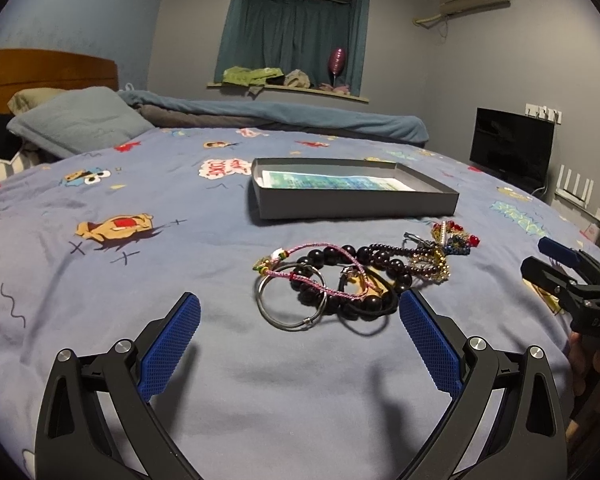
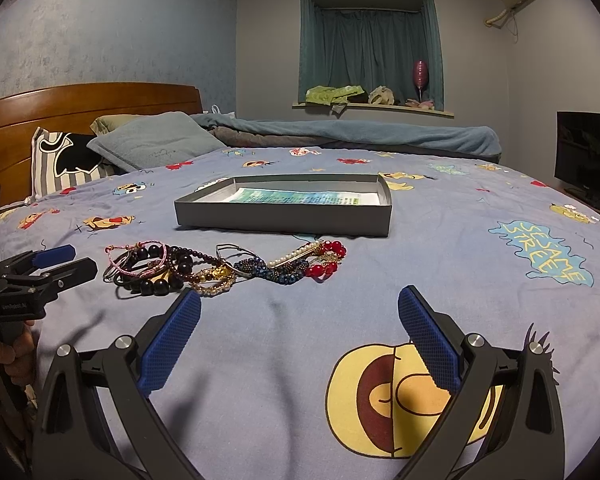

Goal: Organize jewelry
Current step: 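Close the left gripper on the pink string bracelet in the pile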

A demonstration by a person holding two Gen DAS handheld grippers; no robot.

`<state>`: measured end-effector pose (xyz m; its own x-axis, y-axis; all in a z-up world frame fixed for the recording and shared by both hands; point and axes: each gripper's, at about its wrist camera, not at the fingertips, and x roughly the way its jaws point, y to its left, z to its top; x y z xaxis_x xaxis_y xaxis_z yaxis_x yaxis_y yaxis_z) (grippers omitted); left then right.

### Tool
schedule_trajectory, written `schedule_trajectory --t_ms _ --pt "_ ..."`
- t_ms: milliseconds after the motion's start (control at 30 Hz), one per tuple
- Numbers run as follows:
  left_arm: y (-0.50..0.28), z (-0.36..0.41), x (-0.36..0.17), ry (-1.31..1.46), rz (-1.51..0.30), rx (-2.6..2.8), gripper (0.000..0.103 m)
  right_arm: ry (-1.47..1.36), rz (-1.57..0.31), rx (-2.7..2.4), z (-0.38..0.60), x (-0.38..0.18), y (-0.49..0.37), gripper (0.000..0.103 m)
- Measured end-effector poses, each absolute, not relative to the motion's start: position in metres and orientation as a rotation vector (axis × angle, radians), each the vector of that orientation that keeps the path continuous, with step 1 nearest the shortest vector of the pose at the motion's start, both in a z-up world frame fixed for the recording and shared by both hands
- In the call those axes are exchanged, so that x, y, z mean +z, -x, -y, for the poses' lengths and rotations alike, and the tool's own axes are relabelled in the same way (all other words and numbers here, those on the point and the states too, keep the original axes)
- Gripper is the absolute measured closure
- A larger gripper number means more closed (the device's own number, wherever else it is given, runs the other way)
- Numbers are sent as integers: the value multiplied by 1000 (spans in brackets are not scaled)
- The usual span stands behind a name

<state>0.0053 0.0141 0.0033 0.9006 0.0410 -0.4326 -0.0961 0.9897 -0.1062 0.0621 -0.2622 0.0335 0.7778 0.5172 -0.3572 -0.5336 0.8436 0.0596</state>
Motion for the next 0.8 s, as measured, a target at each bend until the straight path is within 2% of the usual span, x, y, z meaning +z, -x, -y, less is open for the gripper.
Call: schedule_trajectory --t_ms 267,400,500,667,800 --pt "-12 -17 3 147 -476 33 4 34 -370 572 263 37 -62 5" --pt "-18 -19 5 163 -494 17 9 35 -372 571 263 38 -63 5" --pt "-23 -19 5 180 -512 -2 22 23 -375 573 264 39 -63 5" --pt "-33 -17 5 167 -545 -13 36 -2 -384 575 266 39 -66 5" --pt "-45 -20 1 189 -595 -29 52 -20 -391 575 267 42 -70 5"
